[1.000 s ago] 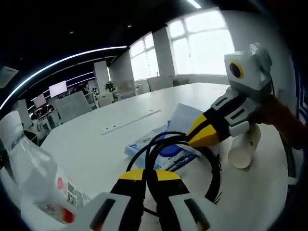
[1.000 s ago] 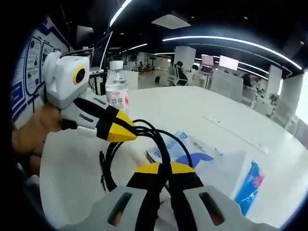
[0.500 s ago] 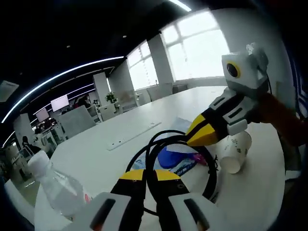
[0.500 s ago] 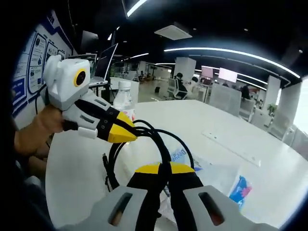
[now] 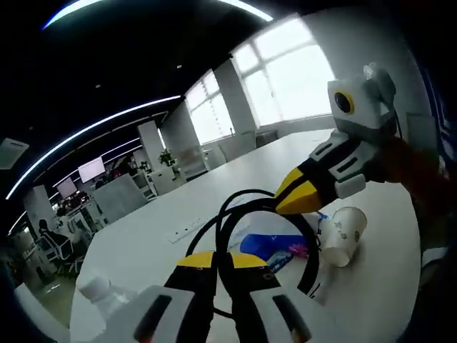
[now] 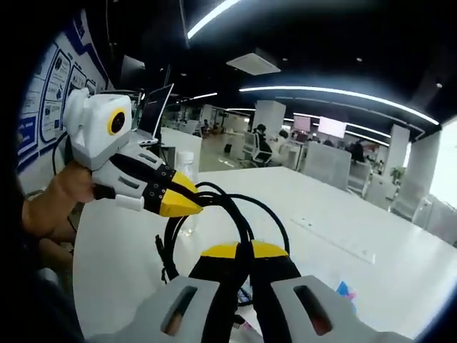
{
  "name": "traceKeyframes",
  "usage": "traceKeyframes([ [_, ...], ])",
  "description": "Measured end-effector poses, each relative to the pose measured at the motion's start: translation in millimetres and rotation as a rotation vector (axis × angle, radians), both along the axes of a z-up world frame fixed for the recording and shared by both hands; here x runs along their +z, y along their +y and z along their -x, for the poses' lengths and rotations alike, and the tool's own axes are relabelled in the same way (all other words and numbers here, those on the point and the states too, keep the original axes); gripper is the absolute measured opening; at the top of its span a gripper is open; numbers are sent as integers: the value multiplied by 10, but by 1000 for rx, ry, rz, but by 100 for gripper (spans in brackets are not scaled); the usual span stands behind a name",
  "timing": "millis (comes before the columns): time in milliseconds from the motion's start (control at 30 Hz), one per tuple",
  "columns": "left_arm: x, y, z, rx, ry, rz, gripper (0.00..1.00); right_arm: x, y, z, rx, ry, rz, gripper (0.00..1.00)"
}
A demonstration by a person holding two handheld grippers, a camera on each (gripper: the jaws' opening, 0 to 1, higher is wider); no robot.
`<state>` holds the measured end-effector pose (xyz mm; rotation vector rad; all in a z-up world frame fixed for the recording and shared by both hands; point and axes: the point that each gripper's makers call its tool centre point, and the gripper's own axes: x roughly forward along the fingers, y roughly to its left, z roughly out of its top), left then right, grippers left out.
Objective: Arrange the tabletop items into an orderly group along one side of the table until the central work area is clear of visible clutter.
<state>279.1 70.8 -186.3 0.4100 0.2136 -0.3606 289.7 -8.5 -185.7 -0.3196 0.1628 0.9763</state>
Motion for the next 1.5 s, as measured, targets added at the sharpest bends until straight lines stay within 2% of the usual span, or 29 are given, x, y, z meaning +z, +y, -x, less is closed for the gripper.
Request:
traceKeyframes([
  [167, 126, -72, 102, -1, -31, -30, 3, 140, -17, 18, 0, -23, -15, 1],
  [367, 321, -60, 126, -7, -63, -50, 4, 323, -26, 69, 2, -59, -29, 1],
  [600, 448, -58, 116, -13, -81, -59, 4, 423, -42, 83, 2, -79, -32, 1],
  [1000, 508, -108, 110, -26, -90, -72, 4, 462, -98, 106, 0, -77, -52, 1],
  [1500, 470, -375, 200, -77, -96, -87, 4, 467, -369, 252, -2, -75, -71, 1],
])
